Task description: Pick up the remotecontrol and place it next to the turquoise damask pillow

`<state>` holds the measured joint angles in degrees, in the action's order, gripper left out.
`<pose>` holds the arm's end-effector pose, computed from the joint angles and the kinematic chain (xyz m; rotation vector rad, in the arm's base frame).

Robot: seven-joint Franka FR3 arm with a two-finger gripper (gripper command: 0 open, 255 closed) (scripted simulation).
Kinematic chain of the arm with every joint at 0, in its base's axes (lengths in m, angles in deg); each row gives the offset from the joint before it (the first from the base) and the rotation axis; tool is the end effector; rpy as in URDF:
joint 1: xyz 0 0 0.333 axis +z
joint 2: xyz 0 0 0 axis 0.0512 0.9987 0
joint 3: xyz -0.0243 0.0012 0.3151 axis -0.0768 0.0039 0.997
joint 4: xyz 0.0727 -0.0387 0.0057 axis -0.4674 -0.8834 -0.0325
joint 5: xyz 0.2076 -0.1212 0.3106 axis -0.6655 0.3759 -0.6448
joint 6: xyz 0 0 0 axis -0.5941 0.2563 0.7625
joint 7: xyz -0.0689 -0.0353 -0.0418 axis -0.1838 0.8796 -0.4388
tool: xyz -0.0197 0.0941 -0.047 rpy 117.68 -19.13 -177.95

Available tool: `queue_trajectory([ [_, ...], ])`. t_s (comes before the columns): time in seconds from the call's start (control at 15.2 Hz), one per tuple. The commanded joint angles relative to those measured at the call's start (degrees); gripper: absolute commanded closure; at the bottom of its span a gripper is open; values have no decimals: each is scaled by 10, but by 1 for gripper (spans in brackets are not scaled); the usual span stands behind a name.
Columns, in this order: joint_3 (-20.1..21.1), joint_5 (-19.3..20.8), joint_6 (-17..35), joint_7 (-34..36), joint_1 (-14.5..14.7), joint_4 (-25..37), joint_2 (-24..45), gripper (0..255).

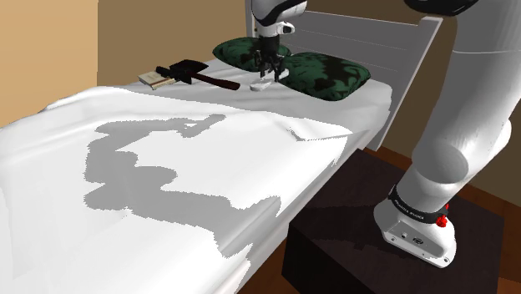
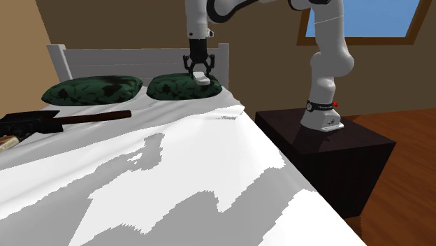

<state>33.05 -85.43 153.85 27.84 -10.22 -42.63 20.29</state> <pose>0.6345 -0.0679 0.4376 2.2940 -2.1188 -0.0089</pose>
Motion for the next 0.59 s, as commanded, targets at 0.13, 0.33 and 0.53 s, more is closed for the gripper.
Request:
queue_trajectory([
  [0.13, -17, -5, 6, -51, -32, -7, -3, 255],
  [0.33, -30, -8, 5, -88, -56, -2, 0, 255],
  [0.53, -40, -10, 2, -116, -73, 6, 5, 255],
])
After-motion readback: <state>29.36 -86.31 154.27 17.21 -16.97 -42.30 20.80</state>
